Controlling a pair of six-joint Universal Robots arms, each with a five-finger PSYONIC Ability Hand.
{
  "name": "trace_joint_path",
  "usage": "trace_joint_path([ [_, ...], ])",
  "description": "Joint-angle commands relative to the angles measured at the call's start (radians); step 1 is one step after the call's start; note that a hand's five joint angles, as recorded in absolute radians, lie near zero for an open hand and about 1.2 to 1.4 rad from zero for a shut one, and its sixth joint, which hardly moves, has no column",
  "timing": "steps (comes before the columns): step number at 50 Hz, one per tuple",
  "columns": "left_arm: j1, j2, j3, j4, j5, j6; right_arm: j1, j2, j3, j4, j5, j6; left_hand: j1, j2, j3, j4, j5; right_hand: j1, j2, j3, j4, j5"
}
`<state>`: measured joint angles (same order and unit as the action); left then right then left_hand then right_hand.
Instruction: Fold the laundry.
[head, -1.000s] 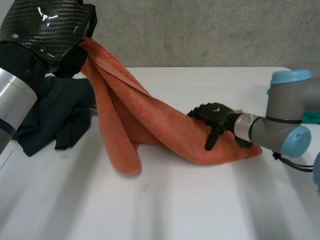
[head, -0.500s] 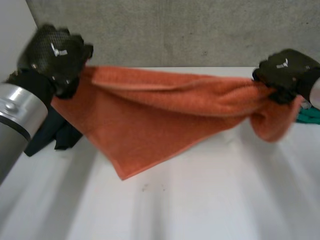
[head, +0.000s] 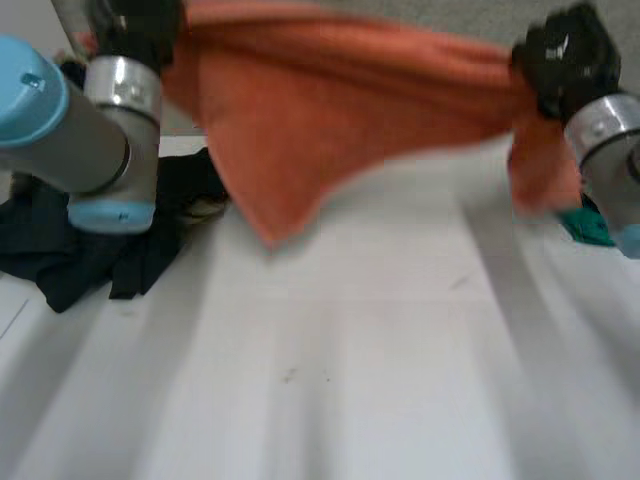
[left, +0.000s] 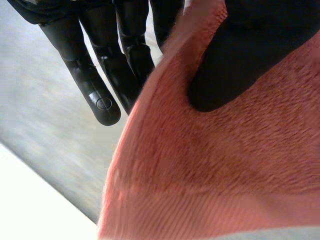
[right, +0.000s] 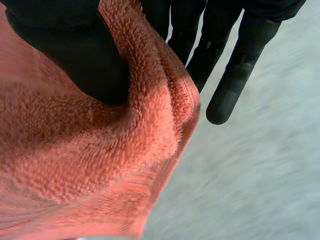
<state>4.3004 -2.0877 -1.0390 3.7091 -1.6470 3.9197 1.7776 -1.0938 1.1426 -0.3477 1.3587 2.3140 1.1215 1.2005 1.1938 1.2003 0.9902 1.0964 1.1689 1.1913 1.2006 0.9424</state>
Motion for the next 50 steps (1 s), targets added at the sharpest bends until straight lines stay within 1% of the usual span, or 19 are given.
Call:
trace_joint_path([
  [1, -0.048, 0.058, -0.169, 0.077, -0.002, -0.002, 0.026, -0.073, 0.126, -0.102, -0.001, 0.090, 0.275, 0.196, 0.202, 0.196, 0.232, 0.300, 0.227, 0.205, 0.196, 0.279],
  [3, -0.048, 0.078, -0.246, 0.074, -0.001, 0.000, 0.029, -0.083, 0.154, -0.050, -0.001, 0.091, 0.275, 0.196, 0.202, 0.196, 0.232, 0.300, 0.227, 0.205, 0.196, 0.279],
  [4, -0.048, 0.083, -0.284, 0.074, 0.001, 0.000, 0.029, -0.078, 0.183, 0.013, -0.003, 0.091, 0.275, 0.196, 0.202, 0.196, 0.232, 0.300, 0.227, 0.205, 0.196, 0.279],
  [8, -0.047, 0.089, -0.498, 0.072, 0.003, 0.000, 0.029, -0.061, 0.262, 0.143, -0.016, 0.085, 0.275, 0.196, 0.202, 0.196, 0.232, 0.300, 0.227, 0.205, 0.196, 0.279],
  [11, -0.053, 0.086, -0.608, 0.074, 0.007, 0.003, 0.033, 0.021, 0.301, 0.216, -0.004, 0.079, 0.275, 0.196, 0.202, 0.196, 0.232, 0.300, 0.227, 0.205, 0.196, 0.279],
  [13, -0.056, 0.086, -0.641, 0.074, 0.007, 0.004, 0.029, 0.058, 0.310, 0.236, -0.004, 0.082, 0.275, 0.196, 0.202, 0.196, 0.232, 0.155, 0.083, 0.060, 0.051, 0.135],
  [14, -0.059, 0.086, -0.667, 0.072, 0.006, 0.004, 0.020, 0.074, 0.318, 0.252, -0.007, 0.096, 0.275, 0.196, 0.202, 0.196, 0.232, -0.073, -0.145, -0.168, -0.177, -0.093],
  [16, -0.062, 0.093, -0.685, 0.072, 0.004, 0.000, 0.019, 0.072, 0.324, 0.266, -0.009, 0.100, 0.275, 0.196, 0.202, 0.196, 0.232, -0.253, -0.326, -0.348, -0.357, -0.274],
  [17, -0.068, 0.100, -0.693, 0.071, 0.003, 0.000, 0.019, 0.072, 0.324, 0.277, -0.007, 0.110, 0.275, 0.196, 0.202, 0.196, 0.232, -0.431, -0.504, -0.526, -0.535, -0.452],
  [18, -0.074, 0.103, -0.694, 0.071, 0.001, 0.000, 0.020, 0.071, 0.324, 0.285, -0.007, 0.117, 0.275, 0.196, 0.202, 0.196, 0.232, -0.520, -0.593, -0.615, -0.624, -0.541],
  [21, -0.087, 0.123, -0.707, 0.060, -0.001, 0.001, 0.007, 0.052, 0.321, 0.331, -0.009, 0.151, 0.275, 0.196, 0.202, 0.196, 0.232, -0.735, -0.807, -0.830, -0.839, -0.755],
  [23, -0.087, 0.152, -0.716, 0.048, 0.001, 0.000, -0.015, 0.025, 0.316, 0.366, -0.015, 0.179, 0.275, 0.196, 0.202, 0.196, 0.232, -0.762, -0.834, -0.857, -0.866, -0.782],
  [24, -0.087, 0.165, -0.720, 0.043, 0.001, -0.002, -0.036, -0.016, 0.312, 0.404, -0.019, 0.215, 0.275, 0.196, 0.202, 0.196, 0.232, -0.817, -0.890, -0.912, -0.921, -0.838],
  [27, -0.087, 0.207, -0.728, 0.017, 0.003, -0.008, -0.056, -0.067, 0.302, 0.449, -0.036, 0.268, 0.275, 0.196, 0.202, 0.196, 0.232, -0.835, -0.908, -0.930, -0.939, -0.856],
  [30, -0.084, 0.232, -0.733, -0.006, 0.003, -0.013, -0.089, -0.107, 0.281, 0.512, -0.085, 0.314, 0.275, 0.196, 0.202, 0.196, 0.232, -0.832, -0.905, -0.927, -0.937, -0.853],
  [33, -0.077, 0.253, -0.737, -0.026, 0.003, -0.016, -0.147, -0.118, 0.238, 0.599, -0.133, 0.318, 0.275, 0.196, 0.202, 0.196, 0.232, -0.800, -0.873, -0.895, -0.904, -0.821],
  [38, -0.071, 0.261, -0.739, -0.043, 0.003, -0.016, -0.198, -0.110, 0.137, 0.714, -0.168, 0.314, 0.275, 0.196, 0.202, 0.196, 0.232, -0.791, -0.864, -0.886, -0.896, -0.812],
  [41, -0.068, 0.262, -0.740, -0.051, 0.003, -0.016, -0.207, -0.066, 0.069, 0.748, -0.191, 0.311, 0.275, 0.196, 0.202, 0.196, 0.232, -0.706, -0.779, -0.801, -0.811, -0.727],
  [50, -0.070, 0.262, -0.751, -0.055, 0.004, -0.016, -0.208, 0.218, -0.210, 0.826, -0.210, 0.252, 0.275, 0.196, 0.202, 0.196, 0.232, -0.542, -0.614, -0.637, -0.646, -0.562],
])
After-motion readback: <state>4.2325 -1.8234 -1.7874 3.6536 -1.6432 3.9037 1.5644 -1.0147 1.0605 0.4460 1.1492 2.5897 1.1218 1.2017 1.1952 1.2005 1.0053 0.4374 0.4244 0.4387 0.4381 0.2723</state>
